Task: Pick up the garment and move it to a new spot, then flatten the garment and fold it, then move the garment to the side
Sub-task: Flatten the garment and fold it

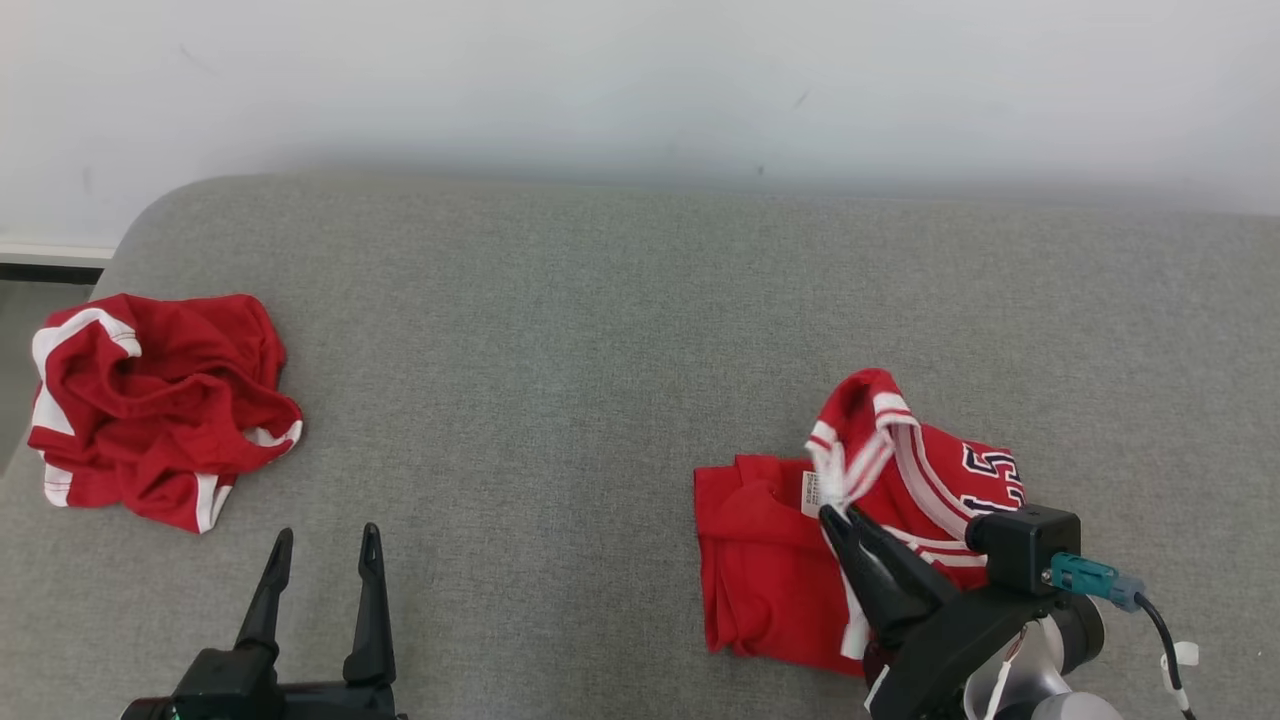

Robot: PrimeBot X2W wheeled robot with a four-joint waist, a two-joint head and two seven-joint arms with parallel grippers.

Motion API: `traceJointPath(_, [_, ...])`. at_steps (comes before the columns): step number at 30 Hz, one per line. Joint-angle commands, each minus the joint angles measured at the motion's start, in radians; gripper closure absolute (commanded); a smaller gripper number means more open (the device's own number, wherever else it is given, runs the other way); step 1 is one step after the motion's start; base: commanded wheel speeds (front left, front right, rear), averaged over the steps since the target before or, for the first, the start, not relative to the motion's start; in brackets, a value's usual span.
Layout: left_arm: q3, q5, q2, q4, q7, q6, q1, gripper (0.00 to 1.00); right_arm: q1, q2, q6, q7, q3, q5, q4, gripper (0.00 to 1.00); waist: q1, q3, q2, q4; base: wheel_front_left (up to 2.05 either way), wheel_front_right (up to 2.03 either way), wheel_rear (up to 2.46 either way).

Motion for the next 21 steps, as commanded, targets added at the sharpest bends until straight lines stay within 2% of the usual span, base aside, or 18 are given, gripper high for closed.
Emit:
traceJointPath(1, [0.001,0.005,-0.003,0.003,-0.003,-0.002,-0.008,0.00,-0.004,0.005,-0.003,-0.019,0.005,-0.006,-0.003,0.00,0.0000,-0.004,-0.0001,0.002,0.00,0.00,0.00])
traceJointPath(8, [0.015,0.003,-0.003,0.006,-0.003,0.005,0.010,0.00,-0.030,-0.024,-0.003,-0.118,-0.015,-0.007,-0.045,0.00,0.0000,-0.016,-0.0001,-0.022,0.00,0.00,0.00])
traceJointPath(14, [0.022,0.009,-0.004,0.003,-0.003,0.001,0.019,0.00,-0.031,-0.052,-0.003,-0.205,-0.080,-0.004,-0.082,0.00,0.0000,-0.030,-0.0001,-0.046,0.00,0.00,0.00])
traceJointPath(21, [0.027,0.016,-0.004,-0.003,-0.003,-0.006,0.029,0.00,0.050,-0.071,-0.003,-0.216,-0.141,-0.006,-0.073,0.00,0.0000,-0.042,-0.0001,-0.054,0.00,0.00,0.00])
